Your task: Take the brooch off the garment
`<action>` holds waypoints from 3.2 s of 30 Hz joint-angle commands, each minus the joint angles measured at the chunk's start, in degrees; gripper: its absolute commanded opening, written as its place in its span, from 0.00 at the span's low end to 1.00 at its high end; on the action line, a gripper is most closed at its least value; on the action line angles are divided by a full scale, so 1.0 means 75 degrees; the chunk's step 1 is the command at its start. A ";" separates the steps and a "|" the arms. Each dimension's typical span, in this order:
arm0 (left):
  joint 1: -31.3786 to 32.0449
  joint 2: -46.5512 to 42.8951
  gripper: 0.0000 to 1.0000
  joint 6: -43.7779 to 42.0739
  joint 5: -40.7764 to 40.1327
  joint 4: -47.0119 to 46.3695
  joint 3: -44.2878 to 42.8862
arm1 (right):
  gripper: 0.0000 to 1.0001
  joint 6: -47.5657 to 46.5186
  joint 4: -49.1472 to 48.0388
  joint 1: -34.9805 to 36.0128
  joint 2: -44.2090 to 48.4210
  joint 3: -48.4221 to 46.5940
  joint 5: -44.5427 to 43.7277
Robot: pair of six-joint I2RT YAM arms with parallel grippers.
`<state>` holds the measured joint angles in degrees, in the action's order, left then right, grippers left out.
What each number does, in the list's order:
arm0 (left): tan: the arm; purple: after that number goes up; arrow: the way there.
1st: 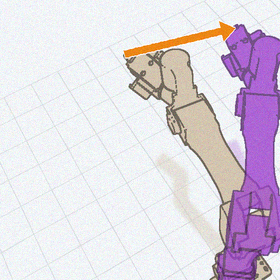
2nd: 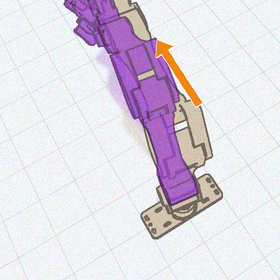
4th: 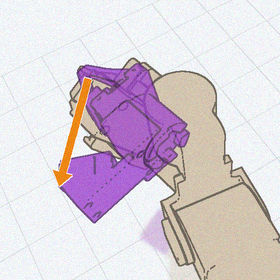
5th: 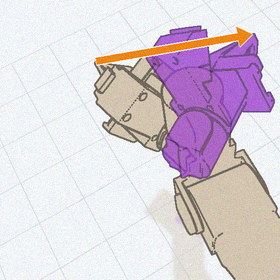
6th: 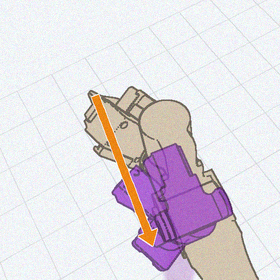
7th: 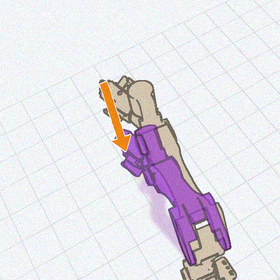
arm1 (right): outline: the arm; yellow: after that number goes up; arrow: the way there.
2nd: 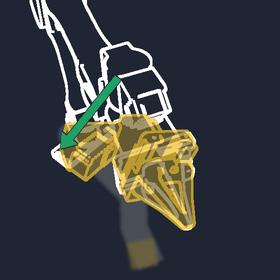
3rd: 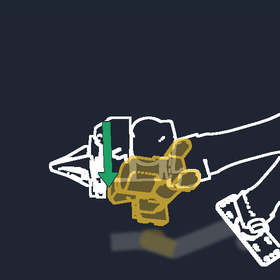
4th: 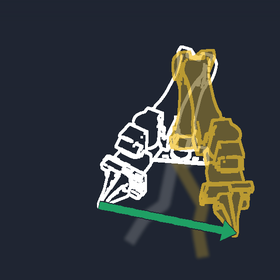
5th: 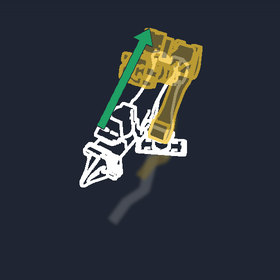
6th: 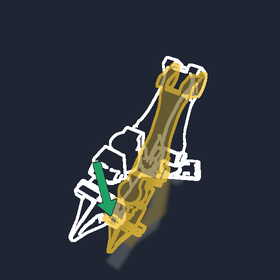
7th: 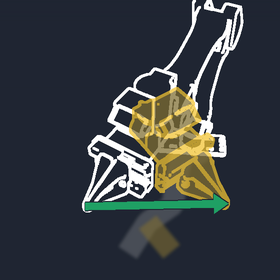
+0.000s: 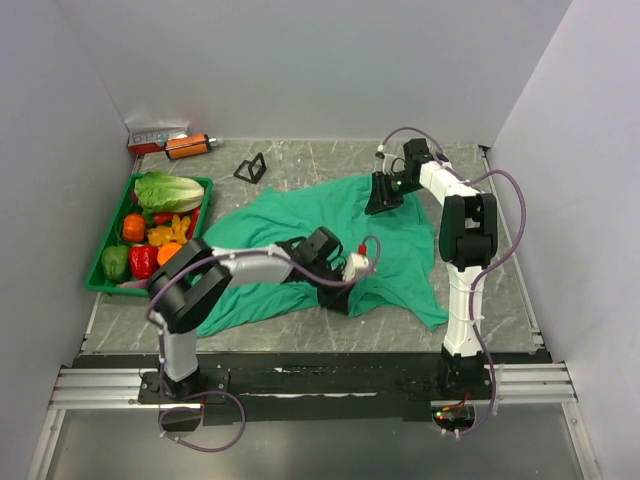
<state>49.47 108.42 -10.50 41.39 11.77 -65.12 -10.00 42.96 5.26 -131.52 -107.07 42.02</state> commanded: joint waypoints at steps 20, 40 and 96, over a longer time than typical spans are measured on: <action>-0.0970 -0.1379 0.53 0.0152 -0.0502 0.0706 -0.0492 | 0.46 -0.1337 0.0938 0.0143 0.2477 0.1548 -0.0551; -0.2061 0.1235 0.51 0.0428 -0.0983 0.0364 -0.2169 | 0.57 -0.2229 0.1280 0.0377 0.2115 0.1819 -0.2613; -0.1429 0.1257 0.28 0.0743 0.1032 0.0752 -0.2919 | 0.57 -0.0858 0.0237 0.0518 0.7470 0.6822 -0.0599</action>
<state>35.14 115.33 -7.86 44.31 19.16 -84.75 -18.55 49.25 8.86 -78.37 -56.86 34.52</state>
